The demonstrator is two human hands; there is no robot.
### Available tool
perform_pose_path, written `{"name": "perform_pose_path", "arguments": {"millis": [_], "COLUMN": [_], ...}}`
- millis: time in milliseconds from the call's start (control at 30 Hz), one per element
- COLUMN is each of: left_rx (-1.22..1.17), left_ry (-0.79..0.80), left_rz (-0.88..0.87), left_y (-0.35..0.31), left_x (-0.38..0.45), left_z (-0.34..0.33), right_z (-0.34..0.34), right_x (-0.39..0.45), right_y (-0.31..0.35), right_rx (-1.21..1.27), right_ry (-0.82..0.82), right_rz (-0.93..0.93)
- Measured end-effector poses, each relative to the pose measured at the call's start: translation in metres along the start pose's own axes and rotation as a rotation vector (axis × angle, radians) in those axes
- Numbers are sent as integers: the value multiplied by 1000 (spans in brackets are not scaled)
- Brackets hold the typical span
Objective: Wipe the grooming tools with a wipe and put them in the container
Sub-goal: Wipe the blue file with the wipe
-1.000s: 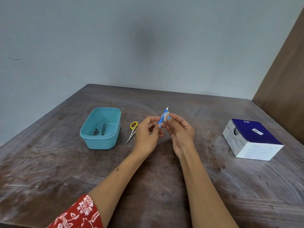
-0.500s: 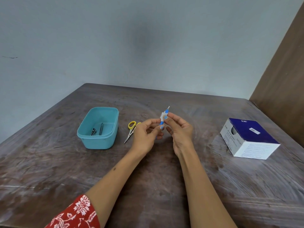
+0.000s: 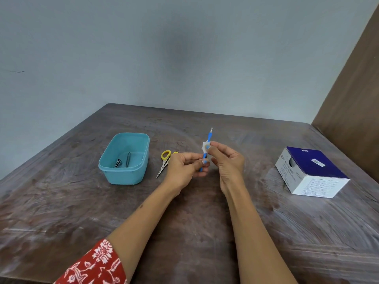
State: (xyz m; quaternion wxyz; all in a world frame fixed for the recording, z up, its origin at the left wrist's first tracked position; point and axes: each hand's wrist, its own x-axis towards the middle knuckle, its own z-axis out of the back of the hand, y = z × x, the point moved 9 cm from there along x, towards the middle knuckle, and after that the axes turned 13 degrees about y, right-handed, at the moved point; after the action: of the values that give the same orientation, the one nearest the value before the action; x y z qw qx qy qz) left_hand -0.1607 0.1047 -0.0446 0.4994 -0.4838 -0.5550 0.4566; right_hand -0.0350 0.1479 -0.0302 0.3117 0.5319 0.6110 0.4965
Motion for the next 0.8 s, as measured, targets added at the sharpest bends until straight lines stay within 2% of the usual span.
{"name": "perform_pose_path", "arguments": {"millis": [100, 267, 400, 567, 800], "left_rx": [43, -34, -15, -41, 17], "left_ry": [34, -22, 12, -16, 13], "left_rz": [20, 11, 11, -14, -9], "left_y": [1, 0, -1, -1, 0], "left_x": [-1, -1, -1, -1, -2], "left_z": [-3, 3, -2, 1, -2], "right_z": [5, -3, -1, -5, -3], "right_x": [1, -1, -1, -2, -1], "right_y": [4, -2, 8, 1, 5], "right_rx": [29, -85, -41, -95, -15], "right_ry": [-36, 41, 13, 77, 65], "right_rz": [22, -31, 41, -15, 5]}}
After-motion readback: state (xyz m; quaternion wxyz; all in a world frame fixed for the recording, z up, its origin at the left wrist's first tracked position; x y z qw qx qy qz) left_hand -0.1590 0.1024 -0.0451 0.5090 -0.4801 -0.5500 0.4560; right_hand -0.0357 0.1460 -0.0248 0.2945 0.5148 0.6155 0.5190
